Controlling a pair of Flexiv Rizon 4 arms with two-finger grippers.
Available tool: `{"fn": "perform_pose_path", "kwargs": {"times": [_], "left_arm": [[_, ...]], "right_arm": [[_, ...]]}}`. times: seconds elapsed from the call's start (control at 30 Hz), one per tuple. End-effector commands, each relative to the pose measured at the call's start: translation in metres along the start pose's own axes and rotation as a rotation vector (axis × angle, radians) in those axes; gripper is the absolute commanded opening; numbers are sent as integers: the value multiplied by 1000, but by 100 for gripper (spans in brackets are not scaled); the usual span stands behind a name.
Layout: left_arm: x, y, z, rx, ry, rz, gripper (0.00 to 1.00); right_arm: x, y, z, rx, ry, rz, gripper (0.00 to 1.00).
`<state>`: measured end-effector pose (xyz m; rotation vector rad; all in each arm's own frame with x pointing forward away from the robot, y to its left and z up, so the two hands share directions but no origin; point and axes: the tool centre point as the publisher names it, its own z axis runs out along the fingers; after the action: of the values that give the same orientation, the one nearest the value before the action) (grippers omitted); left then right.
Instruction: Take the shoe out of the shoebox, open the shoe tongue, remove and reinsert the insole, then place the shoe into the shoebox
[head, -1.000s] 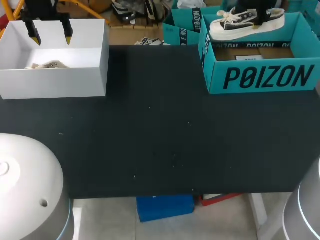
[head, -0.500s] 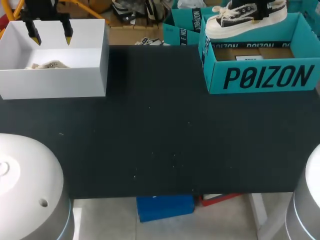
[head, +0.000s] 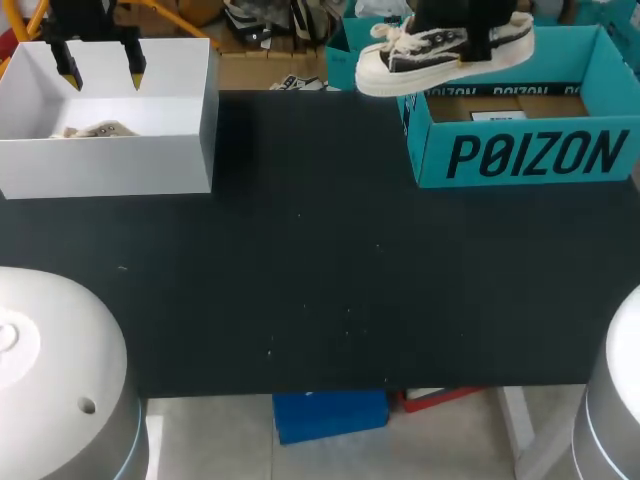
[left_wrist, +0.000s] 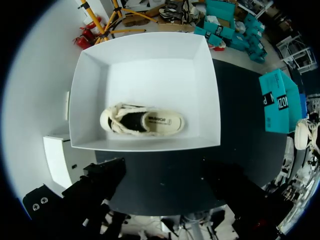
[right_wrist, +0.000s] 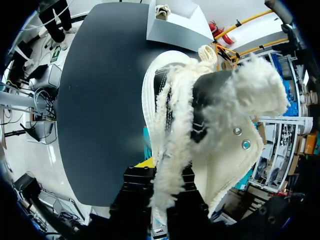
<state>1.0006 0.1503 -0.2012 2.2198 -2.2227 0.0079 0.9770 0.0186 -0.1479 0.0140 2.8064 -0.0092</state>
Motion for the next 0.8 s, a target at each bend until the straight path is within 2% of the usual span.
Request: {"fn": "perform_pose_path", "kwargs": {"times": [0.03,0.2,0.33,0.6,0.8], "left_arm": [[0,0,-1,-2,-2,0,100],[0,0,-1,-2,-2,0,100],[0,0,-1,-2,-2,0,100],[0,0,-1,-2,-2,0,100],[0,0,-1,-2,-2,0,100]], "right_arm": [[25,55,-4,43,-146,23,0],[52,114,6,22,-133,33,0],[73,150,17,4,-117,53,0],[110,195,49,12,-74,52,0],[139,213,80,-4,-39,42,0]]}}
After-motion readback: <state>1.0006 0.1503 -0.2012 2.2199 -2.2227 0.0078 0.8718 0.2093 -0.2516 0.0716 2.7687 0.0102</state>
